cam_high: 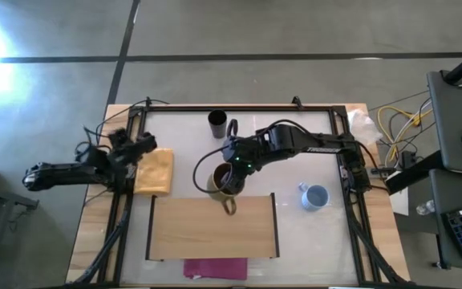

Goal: Stack small to large cups/mugs on shelf
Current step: Put the brown mug on the shelf

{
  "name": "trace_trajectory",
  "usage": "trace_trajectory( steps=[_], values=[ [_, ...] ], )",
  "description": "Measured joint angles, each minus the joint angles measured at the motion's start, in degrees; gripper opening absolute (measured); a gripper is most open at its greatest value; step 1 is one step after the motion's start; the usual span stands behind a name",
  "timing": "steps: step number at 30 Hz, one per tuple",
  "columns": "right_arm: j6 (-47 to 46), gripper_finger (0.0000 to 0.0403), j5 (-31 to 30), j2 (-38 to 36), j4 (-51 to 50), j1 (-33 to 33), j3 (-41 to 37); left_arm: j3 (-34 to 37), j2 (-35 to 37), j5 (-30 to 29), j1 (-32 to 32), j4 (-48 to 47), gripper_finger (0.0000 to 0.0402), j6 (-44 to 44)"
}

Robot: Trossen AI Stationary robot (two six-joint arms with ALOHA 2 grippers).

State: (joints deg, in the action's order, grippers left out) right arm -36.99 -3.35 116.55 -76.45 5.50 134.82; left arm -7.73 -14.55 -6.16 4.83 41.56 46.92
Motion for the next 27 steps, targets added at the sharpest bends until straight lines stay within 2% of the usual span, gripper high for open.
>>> trace_trajectory(
  steps=[2,7,9,12,16,18,21,27],
  values=[
    [-0.7,0.0033,1.7,0.0,0.4,0.1,0.0,-5.6,-2.2,1.6,-0.4,-8.1,0.0093,-2.2],
    [-3.8,0.0033,2.1,0.0,0.6,1.7,0.0,-23.9,-11.8,4.7,-1.8,-45.4,0.0093,-8.2],
    [-5.6,0.0033,1.9,0.0,0.6,2.4,0.0,-30.0,-16.8,6.2,-2.5,-55.4,0.0093,-10.0],
    [-8.3,0.0033,1.4,0.0,0.8,3.7,-0.1,-36.1,-23.8,6.4,-4.5,-60.7,0.0093,-14.7],
    [-11.5,0.0033,0.1,0.7,1.2,5.9,-0.3,-40.9,-28.7,4.2,-9.8,-61.3,0.0091,-20.5],
    [-12.4,0.0033,-0.1,1.5,1.8,7.1,-0.3,-42.7,-30.5,-0.4,-13.6,-62.5,0.0083,-21.4],
    [-12.5,0.0033,-0.8,1.8,1.5,8.5,-0.5,-45.0,-31.4,-10.6,-21.5,-65.1,0.0060,-20.6],
    [-10.7,0.0033,-5.1,1.8,1.4,10.4,-0.6,-48.4,-36.2,-33.7,-42.0,-63.1,0.0006,-17.0]
  ],
)
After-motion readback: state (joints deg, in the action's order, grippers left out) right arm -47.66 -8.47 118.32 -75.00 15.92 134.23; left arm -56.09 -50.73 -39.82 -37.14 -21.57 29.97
